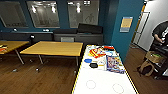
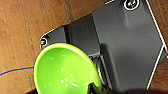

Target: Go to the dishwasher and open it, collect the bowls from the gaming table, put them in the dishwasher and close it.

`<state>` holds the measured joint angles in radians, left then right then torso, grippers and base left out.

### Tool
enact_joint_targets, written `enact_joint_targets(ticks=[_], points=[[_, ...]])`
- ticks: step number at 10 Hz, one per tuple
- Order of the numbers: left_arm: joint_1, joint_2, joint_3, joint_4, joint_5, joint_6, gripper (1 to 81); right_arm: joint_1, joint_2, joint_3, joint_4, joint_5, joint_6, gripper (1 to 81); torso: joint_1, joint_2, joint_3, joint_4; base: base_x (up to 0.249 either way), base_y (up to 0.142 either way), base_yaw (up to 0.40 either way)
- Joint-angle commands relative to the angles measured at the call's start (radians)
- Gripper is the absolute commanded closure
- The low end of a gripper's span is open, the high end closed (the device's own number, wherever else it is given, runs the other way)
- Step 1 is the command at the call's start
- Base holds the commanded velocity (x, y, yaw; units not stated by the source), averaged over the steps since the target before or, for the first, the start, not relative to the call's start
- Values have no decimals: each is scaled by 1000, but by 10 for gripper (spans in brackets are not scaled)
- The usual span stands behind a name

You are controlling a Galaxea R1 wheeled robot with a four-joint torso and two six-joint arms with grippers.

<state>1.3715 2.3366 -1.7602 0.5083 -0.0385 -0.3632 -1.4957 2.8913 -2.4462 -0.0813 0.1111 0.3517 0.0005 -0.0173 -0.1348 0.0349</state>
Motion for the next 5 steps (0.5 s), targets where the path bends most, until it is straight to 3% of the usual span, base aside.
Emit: enact_joint_targets(ticks=[1,5], points=[[-10,-20,7,16,-23,6,811,33,2,9,-23,-50,-2,811,0,0,-1,0,0,0,0],[30,47,-97,16,-27,6,811,24,47,-40,-37,-50,-2,811,0,-2,10,0,-19,0,0]])
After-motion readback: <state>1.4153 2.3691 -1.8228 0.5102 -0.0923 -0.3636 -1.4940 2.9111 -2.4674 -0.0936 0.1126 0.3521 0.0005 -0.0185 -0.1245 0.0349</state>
